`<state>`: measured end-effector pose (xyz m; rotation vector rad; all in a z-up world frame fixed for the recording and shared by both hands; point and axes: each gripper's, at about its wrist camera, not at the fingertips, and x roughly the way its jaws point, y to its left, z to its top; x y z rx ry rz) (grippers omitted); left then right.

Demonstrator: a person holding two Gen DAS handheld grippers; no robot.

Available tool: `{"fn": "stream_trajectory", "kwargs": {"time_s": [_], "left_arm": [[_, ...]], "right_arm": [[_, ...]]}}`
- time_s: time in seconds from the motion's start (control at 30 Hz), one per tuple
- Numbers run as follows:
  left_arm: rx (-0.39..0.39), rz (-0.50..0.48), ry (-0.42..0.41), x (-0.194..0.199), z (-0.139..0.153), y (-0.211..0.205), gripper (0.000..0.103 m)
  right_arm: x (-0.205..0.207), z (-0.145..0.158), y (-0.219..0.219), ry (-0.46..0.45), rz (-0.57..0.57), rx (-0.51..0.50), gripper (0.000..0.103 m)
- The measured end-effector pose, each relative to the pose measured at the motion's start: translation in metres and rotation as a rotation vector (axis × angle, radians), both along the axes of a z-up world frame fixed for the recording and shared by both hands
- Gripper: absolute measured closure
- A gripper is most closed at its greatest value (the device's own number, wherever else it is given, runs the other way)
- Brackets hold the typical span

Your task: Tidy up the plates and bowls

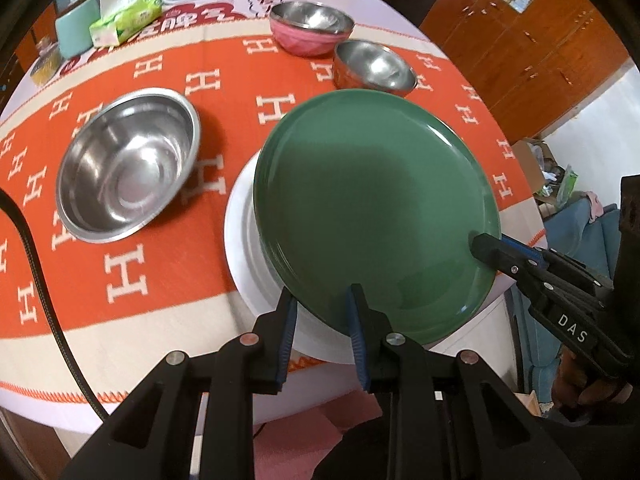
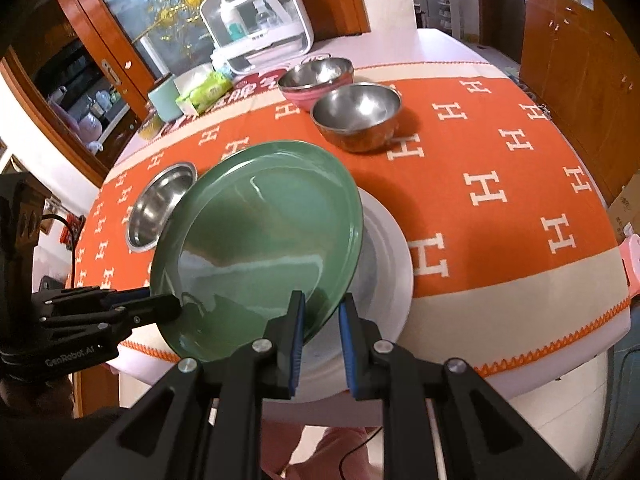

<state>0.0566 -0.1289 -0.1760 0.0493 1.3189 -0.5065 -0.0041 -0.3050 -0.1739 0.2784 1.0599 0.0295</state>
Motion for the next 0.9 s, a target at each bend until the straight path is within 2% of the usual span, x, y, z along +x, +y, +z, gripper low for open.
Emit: {"fn": "stream_trajectory", "kwargs": {"time_s": [0.2,0.43,0.53,0.67,0.9], "left_arm": [[0.02,0.045,0.081,-0.004,-0.02,-0.005,0.08],[0.048,0.073,0.133,-0.006,-0.035,-0.007,0.079],[0.032,0.059,0.124,-0.01,-0.034,-0.011,0.079],[0.052,0.038,0.094,-0.011,-0.03,-0.022,0.078],[0.055,0.048,0.086,-0.008,-0.028,-0.027,0.077]], "right_arm": [[0.006,-0.015,-0.003,0.069,0.057,-0.012,0.086],[0.013,-0.025,-0.003,0.109,0.1,-0.024,0.086],[0.015,-0.026,-0.005,0.119,0.1,-0.038,0.085],[0.017,-0.029,-0.006,0.132,0.113,-0.034,0.085],[0.017,-0.029,-0.005,0.134,0.142,-0.039,0.082]]}}
